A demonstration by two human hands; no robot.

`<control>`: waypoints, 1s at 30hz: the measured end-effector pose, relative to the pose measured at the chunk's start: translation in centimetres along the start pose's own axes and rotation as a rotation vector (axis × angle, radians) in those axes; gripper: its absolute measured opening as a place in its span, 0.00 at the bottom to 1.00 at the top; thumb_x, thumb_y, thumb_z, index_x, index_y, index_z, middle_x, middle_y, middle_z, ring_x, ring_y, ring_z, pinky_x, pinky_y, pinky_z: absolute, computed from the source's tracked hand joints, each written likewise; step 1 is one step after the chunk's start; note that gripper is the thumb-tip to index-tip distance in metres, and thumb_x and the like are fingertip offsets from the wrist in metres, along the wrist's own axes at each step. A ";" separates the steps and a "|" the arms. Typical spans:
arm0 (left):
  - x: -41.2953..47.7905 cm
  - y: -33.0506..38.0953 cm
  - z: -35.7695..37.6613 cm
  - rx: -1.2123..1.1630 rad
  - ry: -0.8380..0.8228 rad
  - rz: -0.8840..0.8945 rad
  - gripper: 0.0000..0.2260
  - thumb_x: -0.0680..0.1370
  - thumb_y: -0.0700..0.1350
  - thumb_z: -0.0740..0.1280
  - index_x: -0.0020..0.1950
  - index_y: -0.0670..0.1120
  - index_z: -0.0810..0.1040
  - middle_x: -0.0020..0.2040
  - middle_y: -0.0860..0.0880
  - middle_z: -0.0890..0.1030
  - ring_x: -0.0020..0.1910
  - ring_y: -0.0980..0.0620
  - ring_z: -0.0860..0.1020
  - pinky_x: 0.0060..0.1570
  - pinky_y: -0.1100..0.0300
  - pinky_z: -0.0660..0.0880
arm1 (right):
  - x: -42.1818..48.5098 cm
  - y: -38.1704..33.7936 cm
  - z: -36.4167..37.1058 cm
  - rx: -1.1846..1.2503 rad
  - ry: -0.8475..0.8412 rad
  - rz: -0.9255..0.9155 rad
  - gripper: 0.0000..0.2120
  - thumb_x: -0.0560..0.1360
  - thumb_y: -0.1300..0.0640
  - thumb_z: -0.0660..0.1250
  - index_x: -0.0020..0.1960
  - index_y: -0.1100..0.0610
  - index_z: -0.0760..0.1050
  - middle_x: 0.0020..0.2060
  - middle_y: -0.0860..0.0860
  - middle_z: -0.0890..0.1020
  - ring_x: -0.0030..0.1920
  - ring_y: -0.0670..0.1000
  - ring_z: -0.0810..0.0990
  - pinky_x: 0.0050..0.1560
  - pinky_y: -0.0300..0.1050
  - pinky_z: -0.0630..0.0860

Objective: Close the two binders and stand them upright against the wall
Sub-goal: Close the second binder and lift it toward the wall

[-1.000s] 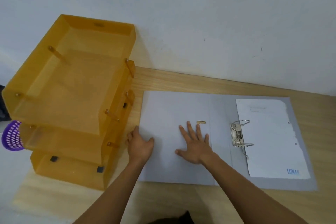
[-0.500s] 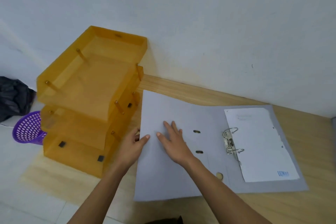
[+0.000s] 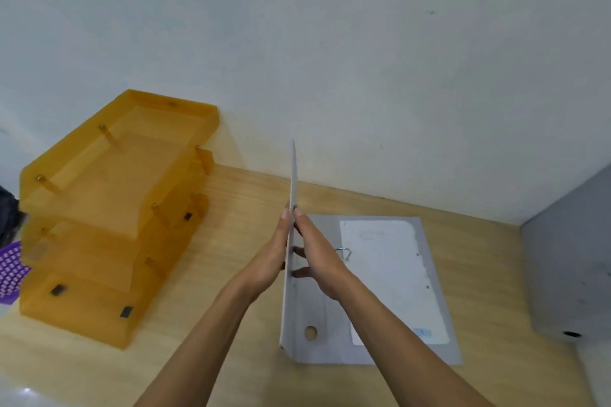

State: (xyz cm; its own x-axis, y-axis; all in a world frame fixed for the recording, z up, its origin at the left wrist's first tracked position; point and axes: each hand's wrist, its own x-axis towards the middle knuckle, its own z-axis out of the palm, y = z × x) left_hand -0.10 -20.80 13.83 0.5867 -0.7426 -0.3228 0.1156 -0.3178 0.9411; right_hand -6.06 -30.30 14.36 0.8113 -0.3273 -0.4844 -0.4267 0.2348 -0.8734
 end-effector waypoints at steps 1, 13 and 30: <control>0.3 -0.3 1.4 0.000 -0.015 0.002 0.31 0.81 0.67 0.42 0.83 0.58 0.51 0.82 0.56 0.56 0.81 0.57 0.56 0.78 0.55 0.56 | -0.4 -0.1 -1.0 0.015 0.010 -0.003 0.33 0.78 0.29 0.52 0.81 0.38 0.57 0.74 0.37 0.65 0.78 0.55 0.67 0.68 0.60 0.75; 3.1 -8.0 9.6 0.419 -0.095 -0.187 0.35 0.81 0.66 0.55 0.82 0.61 0.40 0.84 0.53 0.38 0.83 0.47 0.41 0.80 0.42 0.46 | -3.9 3.4 -16.4 -0.166 0.324 -0.024 0.16 0.77 0.63 0.68 0.64 0.55 0.79 0.58 0.54 0.86 0.53 0.55 0.86 0.53 0.52 0.83; 2.4 -11.2 14.4 0.538 0.092 -0.276 0.43 0.79 0.55 0.68 0.83 0.58 0.40 0.75 0.36 0.64 0.68 0.36 0.75 0.66 0.48 0.70 | -3.2 12.3 -21.5 -0.675 0.286 0.106 0.41 0.78 0.54 0.68 0.84 0.50 0.49 0.85 0.52 0.45 0.84 0.54 0.48 0.81 0.50 0.55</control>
State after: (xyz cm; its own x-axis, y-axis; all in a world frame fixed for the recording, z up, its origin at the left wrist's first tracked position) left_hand -11.51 -27.53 1.04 0.6623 -0.5440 -0.5152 -0.1339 -0.7625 0.6330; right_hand -22.52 -46.07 4.11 0.6558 -0.5811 -0.4819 -0.7247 -0.3056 -0.6176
